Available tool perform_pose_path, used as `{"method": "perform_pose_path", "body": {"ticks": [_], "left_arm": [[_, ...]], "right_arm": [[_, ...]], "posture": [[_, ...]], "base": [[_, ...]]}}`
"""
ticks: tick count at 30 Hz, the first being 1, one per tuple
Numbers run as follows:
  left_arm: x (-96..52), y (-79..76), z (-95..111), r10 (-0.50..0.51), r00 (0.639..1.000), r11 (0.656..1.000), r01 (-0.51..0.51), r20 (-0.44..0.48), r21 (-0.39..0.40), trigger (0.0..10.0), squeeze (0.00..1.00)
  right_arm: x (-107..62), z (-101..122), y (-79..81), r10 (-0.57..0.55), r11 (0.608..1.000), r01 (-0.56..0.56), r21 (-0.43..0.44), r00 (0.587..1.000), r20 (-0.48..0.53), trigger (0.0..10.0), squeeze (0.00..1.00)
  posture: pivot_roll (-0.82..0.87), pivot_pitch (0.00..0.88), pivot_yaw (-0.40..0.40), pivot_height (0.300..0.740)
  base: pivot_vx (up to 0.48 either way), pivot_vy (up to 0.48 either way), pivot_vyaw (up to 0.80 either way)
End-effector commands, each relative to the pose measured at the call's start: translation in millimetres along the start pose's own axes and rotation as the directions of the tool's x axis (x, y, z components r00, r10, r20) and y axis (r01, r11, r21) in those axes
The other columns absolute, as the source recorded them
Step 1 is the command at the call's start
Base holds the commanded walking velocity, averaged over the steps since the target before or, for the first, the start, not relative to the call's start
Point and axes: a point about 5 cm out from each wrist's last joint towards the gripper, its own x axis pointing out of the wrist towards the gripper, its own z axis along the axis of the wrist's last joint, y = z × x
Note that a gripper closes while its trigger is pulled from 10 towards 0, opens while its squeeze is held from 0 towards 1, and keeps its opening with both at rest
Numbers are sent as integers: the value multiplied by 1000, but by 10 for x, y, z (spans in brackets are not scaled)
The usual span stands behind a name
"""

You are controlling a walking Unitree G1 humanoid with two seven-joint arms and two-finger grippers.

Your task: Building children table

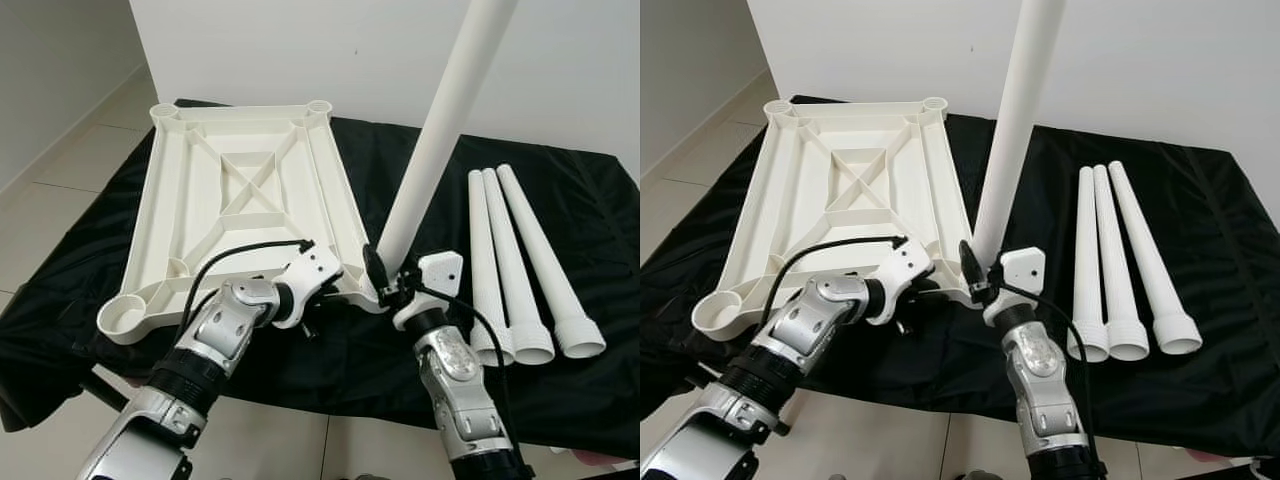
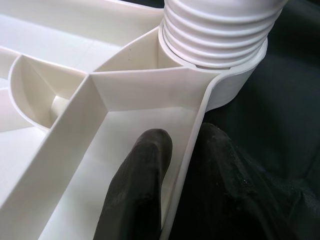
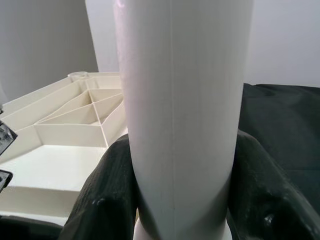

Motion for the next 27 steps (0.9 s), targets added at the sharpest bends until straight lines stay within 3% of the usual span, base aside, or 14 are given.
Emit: {"method": "perform_pose_path", "body": {"ticks": [1,12,27], "left_arm": [[-16,67,132,66,995,998,-65,73,-25,10000,0],[32,111,115,169,983,983,-163,72,-80,10000,0],[95,48,147,189,978,976,-177,85,-127,10000,0]], "right_arm": [[-22,-162,-14,-32,999,32,4,996,-81,10000,0],[83,-207,41,-86,996,85,-13,993,-77,10000,0],[178,-280,32,-205,978,202,-45,974,-98,10000,0]], "posture": [[-73,32,18,740],[-70,21,24,740],[-66,41,25,740]], "base": [[0,0,0],[0,0,0],[0,0,0]]}}
